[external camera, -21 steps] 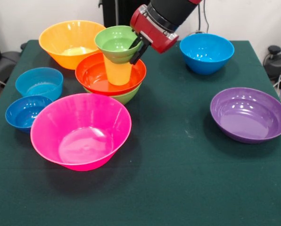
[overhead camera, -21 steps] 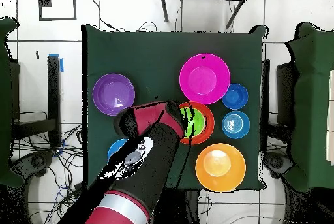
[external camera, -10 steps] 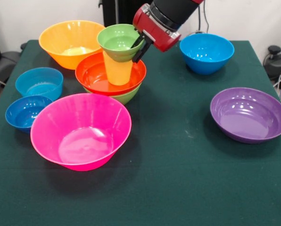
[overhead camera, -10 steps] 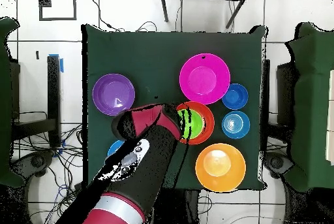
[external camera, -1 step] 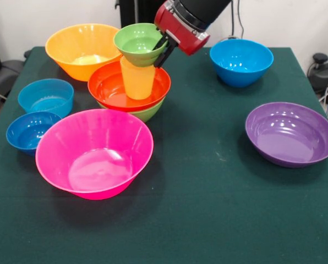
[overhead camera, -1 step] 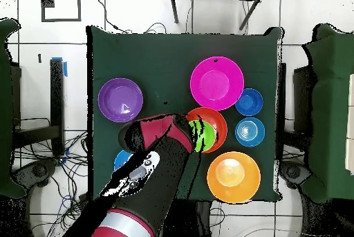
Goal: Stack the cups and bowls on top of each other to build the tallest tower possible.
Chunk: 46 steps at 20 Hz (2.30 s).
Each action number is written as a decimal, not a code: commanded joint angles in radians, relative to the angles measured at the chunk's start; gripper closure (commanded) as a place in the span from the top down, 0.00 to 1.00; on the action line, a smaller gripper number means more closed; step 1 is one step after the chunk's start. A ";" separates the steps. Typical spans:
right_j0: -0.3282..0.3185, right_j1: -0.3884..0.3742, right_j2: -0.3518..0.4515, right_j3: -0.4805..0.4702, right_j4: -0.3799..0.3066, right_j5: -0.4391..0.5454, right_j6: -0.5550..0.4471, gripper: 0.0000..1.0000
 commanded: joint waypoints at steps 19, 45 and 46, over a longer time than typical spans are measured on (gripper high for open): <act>-0.116 -0.025 0.234 0.090 -0.058 0.145 -0.185 0.00; -0.129 -0.022 0.290 -0.029 -0.294 0.141 -0.103 0.00; -0.126 -0.022 0.289 -0.035 -0.304 0.133 -0.096 0.00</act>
